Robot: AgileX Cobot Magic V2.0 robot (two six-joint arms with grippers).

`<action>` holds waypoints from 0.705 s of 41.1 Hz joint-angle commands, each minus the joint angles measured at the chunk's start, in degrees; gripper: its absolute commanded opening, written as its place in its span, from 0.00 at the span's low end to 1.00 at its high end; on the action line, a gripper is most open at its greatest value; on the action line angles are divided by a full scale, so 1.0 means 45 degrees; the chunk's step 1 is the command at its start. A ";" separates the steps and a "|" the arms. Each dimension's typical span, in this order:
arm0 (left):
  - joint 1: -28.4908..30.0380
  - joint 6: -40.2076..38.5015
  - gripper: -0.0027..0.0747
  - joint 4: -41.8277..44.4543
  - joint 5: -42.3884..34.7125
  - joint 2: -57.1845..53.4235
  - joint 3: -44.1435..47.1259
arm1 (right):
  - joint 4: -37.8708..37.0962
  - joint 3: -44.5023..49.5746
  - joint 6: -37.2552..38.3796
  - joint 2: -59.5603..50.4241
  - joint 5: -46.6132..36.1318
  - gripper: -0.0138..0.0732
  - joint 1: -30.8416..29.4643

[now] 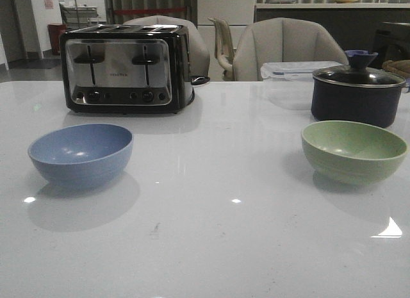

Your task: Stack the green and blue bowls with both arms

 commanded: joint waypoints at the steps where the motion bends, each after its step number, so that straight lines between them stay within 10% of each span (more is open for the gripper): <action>1: -0.0038 -0.0074 0.16 -0.0020 -0.1073 -0.0255 0.0247 | -0.0086 -0.0033 -0.0030 -0.0277 -0.1075 0.20 -0.0076; 29: -0.0038 -0.0074 0.16 -0.0020 -0.1189 -0.0255 0.0247 | -0.0100 -0.0033 -0.0041 -0.0277 -0.1204 0.20 -0.0074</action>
